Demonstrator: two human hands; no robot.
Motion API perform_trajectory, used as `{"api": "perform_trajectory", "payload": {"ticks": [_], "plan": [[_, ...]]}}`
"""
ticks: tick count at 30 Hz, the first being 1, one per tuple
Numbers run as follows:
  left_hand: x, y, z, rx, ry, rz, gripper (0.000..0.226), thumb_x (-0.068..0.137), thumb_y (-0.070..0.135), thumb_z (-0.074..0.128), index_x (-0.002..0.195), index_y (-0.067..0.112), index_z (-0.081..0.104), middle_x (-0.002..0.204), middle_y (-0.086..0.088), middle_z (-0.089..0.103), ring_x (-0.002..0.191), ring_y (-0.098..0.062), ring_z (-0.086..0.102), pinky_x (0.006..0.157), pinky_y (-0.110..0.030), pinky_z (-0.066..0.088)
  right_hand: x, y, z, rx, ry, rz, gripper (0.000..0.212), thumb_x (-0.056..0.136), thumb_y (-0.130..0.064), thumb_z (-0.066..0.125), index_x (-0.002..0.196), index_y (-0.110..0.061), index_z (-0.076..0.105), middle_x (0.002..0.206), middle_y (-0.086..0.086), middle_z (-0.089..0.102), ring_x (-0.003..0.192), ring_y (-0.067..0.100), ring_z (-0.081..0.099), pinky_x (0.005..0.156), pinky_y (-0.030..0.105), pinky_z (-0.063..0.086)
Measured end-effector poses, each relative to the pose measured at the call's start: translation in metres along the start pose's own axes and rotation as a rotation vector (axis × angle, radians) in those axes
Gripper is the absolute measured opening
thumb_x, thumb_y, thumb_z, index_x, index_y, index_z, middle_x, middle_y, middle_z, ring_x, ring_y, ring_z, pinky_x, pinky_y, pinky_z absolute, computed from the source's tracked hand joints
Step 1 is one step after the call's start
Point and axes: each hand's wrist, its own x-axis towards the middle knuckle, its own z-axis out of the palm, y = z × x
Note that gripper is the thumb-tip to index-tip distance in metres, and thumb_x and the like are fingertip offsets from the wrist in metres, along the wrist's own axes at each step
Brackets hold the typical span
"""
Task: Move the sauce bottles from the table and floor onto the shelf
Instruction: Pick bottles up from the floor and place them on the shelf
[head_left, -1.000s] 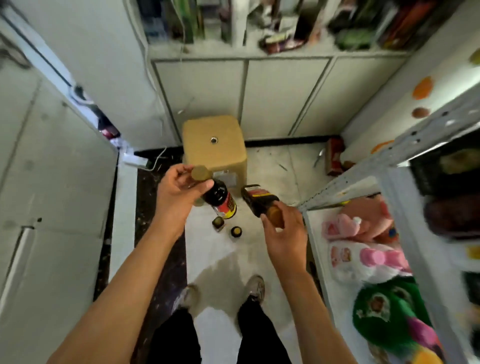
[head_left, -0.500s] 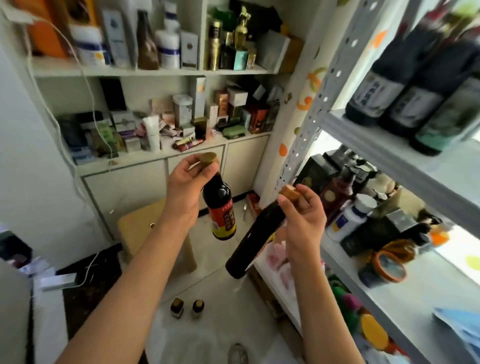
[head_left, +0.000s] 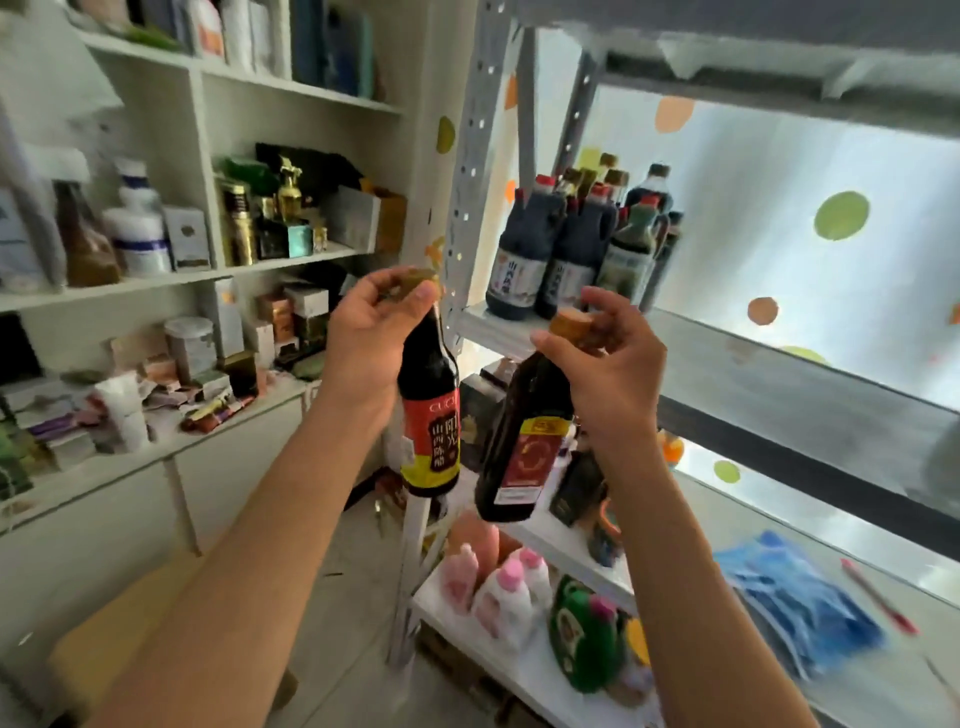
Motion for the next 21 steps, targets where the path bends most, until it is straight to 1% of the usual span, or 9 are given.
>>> {"api": "perform_trajectory", "payload": {"ticks": [3,7,9,11,13,14,17,19,21], "plan": [[0.009,0.008,0.028,-0.025,-0.049,0.009,0.046,0.071,0.021,0.075,0.112,0.007,0.060,0.107,-0.012,0.072,0.102,-0.026,0.068,0.096,-0.044,0.051,0.019,-0.014,-0.021,-0.038,0.062,-0.046,0.050,0.068,-0.010,0.090,0.113,-0.016,0.067,0.085,-0.012,0.070,0.076,-0.004,0.068,0.072,0.017,0.056],[0.022,0.013,0.058,-0.043,-0.110,0.020,0.042,0.075,0.027,0.073,0.111,0.010,0.061,0.105,-0.007,0.073,0.101,-0.024,0.069,0.097,-0.048,0.051,0.044,-0.026,-0.047,-0.085,0.125,-0.082,0.046,0.068,-0.011,0.090,0.106,-0.023,0.067,0.088,-0.009,0.071,0.074,-0.004,0.068,0.068,0.015,0.054],[0.029,0.012,0.072,-0.045,-0.121,0.029,0.039,0.077,0.026,0.073,0.111,0.009,0.062,0.107,-0.009,0.071,0.098,-0.023,0.069,0.094,-0.045,0.053,0.059,-0.029,-0.061,-0.111,0.164,-0.074,0.046,0.067,-0.015,0.091,0.103,-0.029,0.067,0.087,-0.008,0.072,0.074,0.000,0.069,0.066,0.020,0.056],[0.036,0.011,0.084,-0.032,-0.134,0.035,0.042,0.077,0.026,0.073,0.113,0.006,0.063,0.109,-0.013,0.069,0.095,-0.024,0.068,0.091,-0.044,0.054,0.073,-0.032,-0.072,-0.143,0.204,-0.073,0.045,0.065,-0.020,0.092,0.102,-0.030,0.068,0.087,-0.008,0.073,0.077,0.005,0.070,0.069,0.026,0.059],[0.044,0.007,0.098,-0.016,-0.157,0.045,0.047,0.077,0.026,0.074,0.116,0.004,0.061,0.109,-0.012,0.070,0.096,-0.026,0.067,0.090,-0.044,0.053,0.087,-0.033,-0.085,-0.167,0.239,-0.085,0.043,0.066,-0.020,0.091,0.103,-0.028,0.068,0.089,-0.008,0.073,0.078,0.004,0.070,0.069,0.025,0.059],[0.047,0.005,0.107,-0.006,-0.164,0.054,0.049,0.076,0.025,0.074,0.118,0.003,0.060,0.108,-0.011,0.071,0.097,-0.025,0.068,0.089,-0.041,0.053,0.095,-0.032,-0.090,-0.182,0.256,-0.095,0.043,0.066,-0.021,0.091,0.103,-0.028,0.069,0.089,-0.008,0.073,0.078,0.004,0.070,0.067,0.023,0.058],[0.058,-0.003,0.134,0.057,-0.189,0.108,0.040,0.081,0.020,0.071,0.116,0.005,0.061,0.104,-0.006,0.073,0.097,-0.018,0.070,0.084,-0.030,0.054,0.119,-0.028,-0.103,-0.204,0.287,-0.117,0.045,0.064,-0.026,0.092,0.103,-0.026,0.069,0.089,-0.008,0.073,0.079,0.004,0.070,0.067,0.025,0.058],[0.068,-0.008,0.154,0.087,-0.202,0.118,0.035,0.080,0.021,0.072,0.111,0.010,0.063,0.105,-0.005,0.073,0.099,-0.018,0.070,0.090,-0.034,0.054,0.135,-0.023,-0.112,-0.211,0.297,-0.120,0.044,0.063,-0.027,0.091,0.101,-0.027,0.069,0.086,-0.009,0.072,0.078,0.003,0.070,0.072,0.032,0.061],[0.082,-0.013,0.169,0.077,-0.185,0.124,0.036,0.075,0.024,0.075,0.107,0.012,0.063,0.105,-0.006,0.073,0.100,-0.021,0.069,0.096,-0.040,0.052,0.150,-0.018,-0.118,-0.217,0.298,-0.127,0.043,0.063,-0.027,0.090,0.100,-0.027,0.069,0.084,-0.011,0.071,0.077,0.002,0.069,0.076,0.037,0.060]]}}
